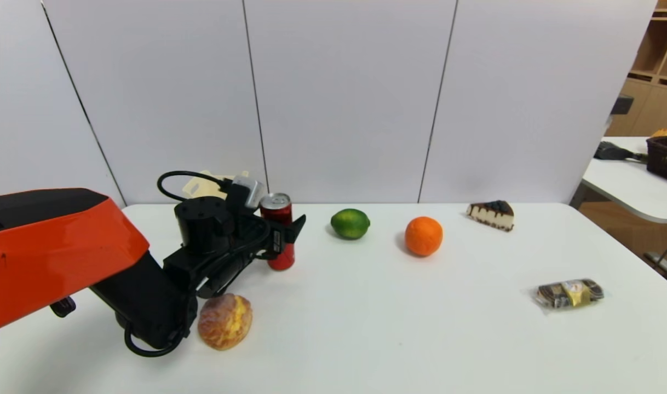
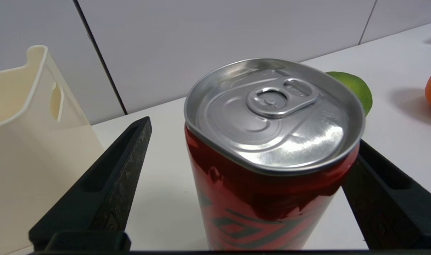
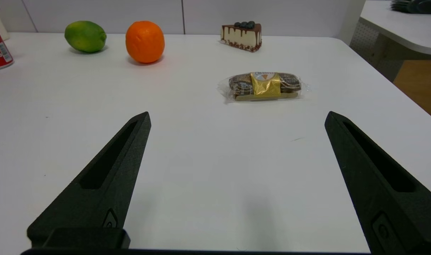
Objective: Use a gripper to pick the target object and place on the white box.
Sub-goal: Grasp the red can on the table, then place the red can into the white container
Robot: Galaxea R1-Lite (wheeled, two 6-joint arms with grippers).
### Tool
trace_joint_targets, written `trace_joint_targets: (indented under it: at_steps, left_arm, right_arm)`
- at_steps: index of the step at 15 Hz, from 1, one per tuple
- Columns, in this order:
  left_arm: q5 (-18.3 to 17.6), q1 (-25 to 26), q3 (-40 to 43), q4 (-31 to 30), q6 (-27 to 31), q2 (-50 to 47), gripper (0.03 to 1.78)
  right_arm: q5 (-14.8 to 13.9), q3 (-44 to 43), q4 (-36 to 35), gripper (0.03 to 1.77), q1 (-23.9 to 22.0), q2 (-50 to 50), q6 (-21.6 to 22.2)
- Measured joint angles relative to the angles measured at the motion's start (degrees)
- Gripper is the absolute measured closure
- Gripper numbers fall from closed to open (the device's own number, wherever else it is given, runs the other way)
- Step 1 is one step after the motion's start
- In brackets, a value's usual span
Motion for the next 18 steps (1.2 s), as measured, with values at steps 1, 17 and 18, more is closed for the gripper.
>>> trace_joint_targets:
  at_steps: [1,17,18]
  left_arm:
    - [0.0,0.1,0.0,-0.4,0.0,0.2,0.12]
    - [-0.1,1.8,0.0,-0.1,0.4,-0.9,0.82]
    - [-0.2,2.3,0.0,0.4,0.5,-1.9,0.82]
  right_arm:
    - [0.0,0.0,0.0,0.1,0.0,0.0,0.0]
    - [0.0,0.0,0.0,0.1,0.0,0.0,0.0]
    - [0.0,0.0,0.0,0.1,0.0,0.0,0.0]
